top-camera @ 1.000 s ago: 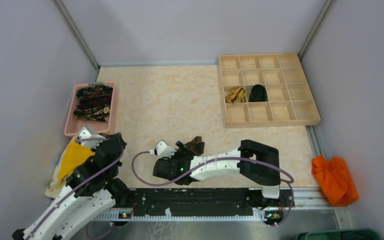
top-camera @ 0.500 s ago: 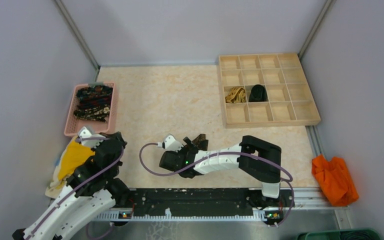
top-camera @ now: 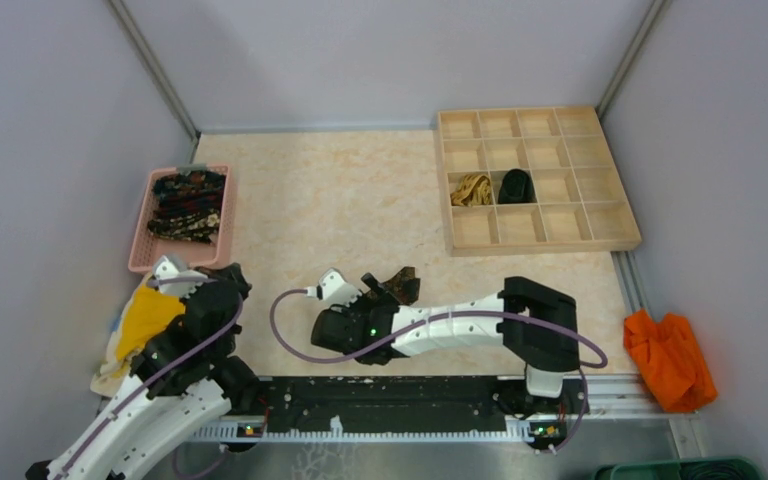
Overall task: Roll the ties
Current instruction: Roll the tie at the center of the board.
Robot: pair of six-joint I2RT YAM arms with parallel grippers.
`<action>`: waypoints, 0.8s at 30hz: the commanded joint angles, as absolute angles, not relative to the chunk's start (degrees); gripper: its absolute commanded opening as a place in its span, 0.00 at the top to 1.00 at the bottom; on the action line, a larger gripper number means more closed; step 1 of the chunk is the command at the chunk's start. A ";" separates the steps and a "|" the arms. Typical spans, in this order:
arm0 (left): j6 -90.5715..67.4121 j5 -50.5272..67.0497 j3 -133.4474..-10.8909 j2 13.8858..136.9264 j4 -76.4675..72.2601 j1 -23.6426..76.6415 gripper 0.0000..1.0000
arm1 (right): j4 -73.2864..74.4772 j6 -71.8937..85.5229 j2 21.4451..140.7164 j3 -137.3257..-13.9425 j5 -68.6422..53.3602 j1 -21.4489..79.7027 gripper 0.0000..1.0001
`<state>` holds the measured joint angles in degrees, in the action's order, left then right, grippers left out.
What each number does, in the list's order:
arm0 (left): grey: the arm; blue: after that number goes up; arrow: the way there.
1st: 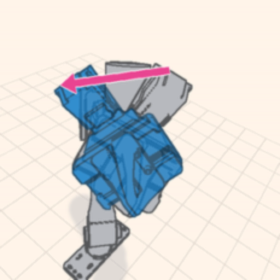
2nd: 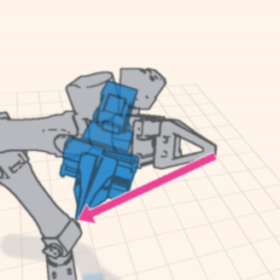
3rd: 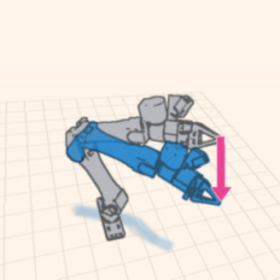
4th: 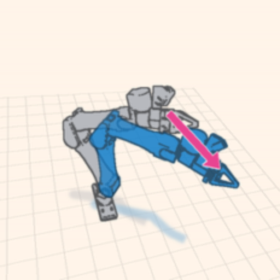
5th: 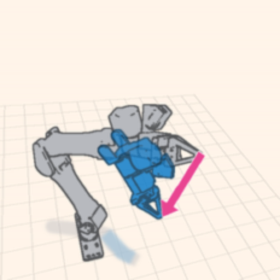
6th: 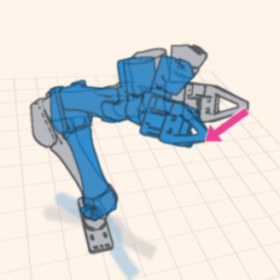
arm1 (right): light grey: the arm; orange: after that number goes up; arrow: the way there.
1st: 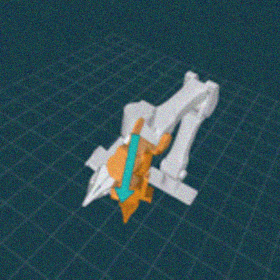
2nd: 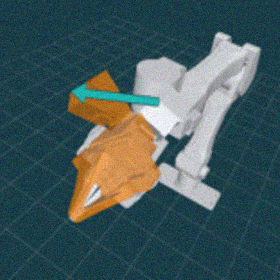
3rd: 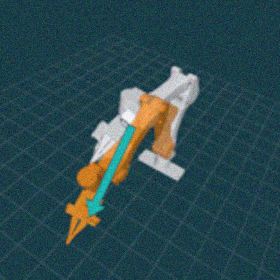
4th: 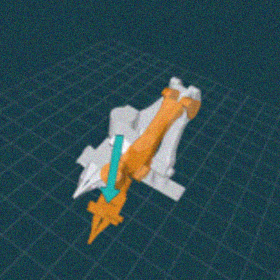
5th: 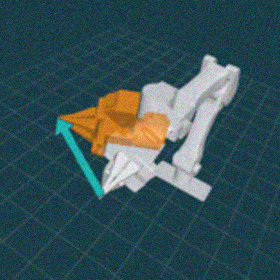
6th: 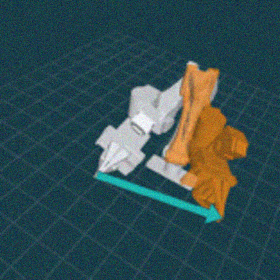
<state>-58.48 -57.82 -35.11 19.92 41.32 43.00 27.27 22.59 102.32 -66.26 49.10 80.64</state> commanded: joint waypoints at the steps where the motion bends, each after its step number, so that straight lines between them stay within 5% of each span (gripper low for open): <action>1: -62.67 -60.45 -34.55 18.07 44.49 43.15 1.00 | 27.79 22.85 98.28 -69.52 48.87 83.71 0.09; 24: -58.99 -59.56 -33.38 18.03 40.67 43.15 1.00 | 23.08 21.43 107.18 -64.79 46.04 76.27 0.11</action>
<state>-57.41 -57.80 -34.20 18.57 40.66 43.00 25.36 22.04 106.08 -65.52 47.03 77.19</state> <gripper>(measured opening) 0.005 0.898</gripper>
